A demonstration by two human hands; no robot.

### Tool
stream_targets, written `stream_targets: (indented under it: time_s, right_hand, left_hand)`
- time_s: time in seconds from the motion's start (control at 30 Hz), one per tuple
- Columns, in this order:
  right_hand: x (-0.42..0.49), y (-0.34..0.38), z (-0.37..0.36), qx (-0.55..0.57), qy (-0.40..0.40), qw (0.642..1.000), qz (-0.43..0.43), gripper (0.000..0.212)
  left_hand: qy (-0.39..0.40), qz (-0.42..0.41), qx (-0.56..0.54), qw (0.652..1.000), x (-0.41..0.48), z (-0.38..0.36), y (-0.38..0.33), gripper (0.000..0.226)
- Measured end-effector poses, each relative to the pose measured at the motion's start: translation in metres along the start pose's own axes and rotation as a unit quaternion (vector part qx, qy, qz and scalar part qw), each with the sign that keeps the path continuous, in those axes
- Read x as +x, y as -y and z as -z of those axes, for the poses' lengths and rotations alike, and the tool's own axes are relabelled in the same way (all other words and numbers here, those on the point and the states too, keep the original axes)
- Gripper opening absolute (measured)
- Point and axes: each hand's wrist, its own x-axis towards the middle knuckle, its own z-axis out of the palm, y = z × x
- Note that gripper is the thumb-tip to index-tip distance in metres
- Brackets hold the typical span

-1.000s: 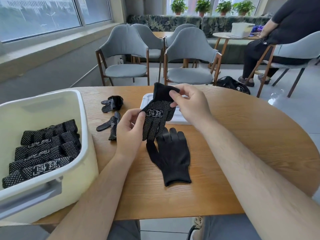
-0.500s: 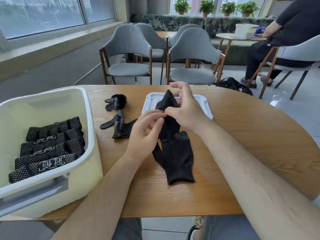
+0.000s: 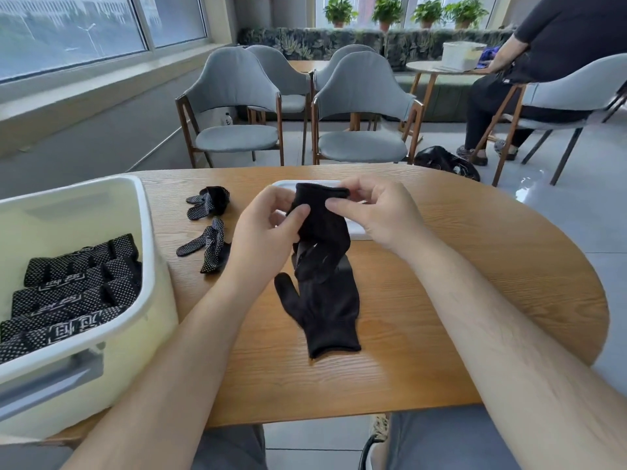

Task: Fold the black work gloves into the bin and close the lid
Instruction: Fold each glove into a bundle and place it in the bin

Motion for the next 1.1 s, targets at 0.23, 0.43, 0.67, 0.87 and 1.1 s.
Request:
stream_targets:
  time_s: [0.23, 0.43, 0.67, 0.87, 1.1]
  right_hand:
    - [-0.006, -0.001, 0.011, 0.001, 0.009, 1.0, -0.027, 0.003]
    - [0.019, 0.021, 0.011, -0.004, -0.019, 1.0, 0.013, 0.006]
    - [-0.031, -0.005, 0.007, -0.039, 0.0, 0.993, 0.107, 0.019]
    - [-0.099, -0.064, -0.012, -0.126, 0.066, 0.984, 0.11, 0.017]
    - [-0.129, -0.059, -0.009, -0.127, 0.061, 0.979, 0.144, 0.014]
  left_hand:
    - [0.042, 0.028, 0.087, 0.995, 0.009, -0.003, -0.018, 0.01]
    - [-0.019, 0.006, 0.077, 0.997, 0.037, -0.002, -0.042, 0.003]
    - [0.011, -0.051, 0.062, 0.997, -0.02, 0.003, -0.019, 0.009]
    - [0.117, -0.082, 0.176, 0.974, -0.092, 0.002, 0.043, 0.015]
    - [0.152, -0.16, 0.21, 0.953, -0.114, 0.012, 0.037, 0.013]
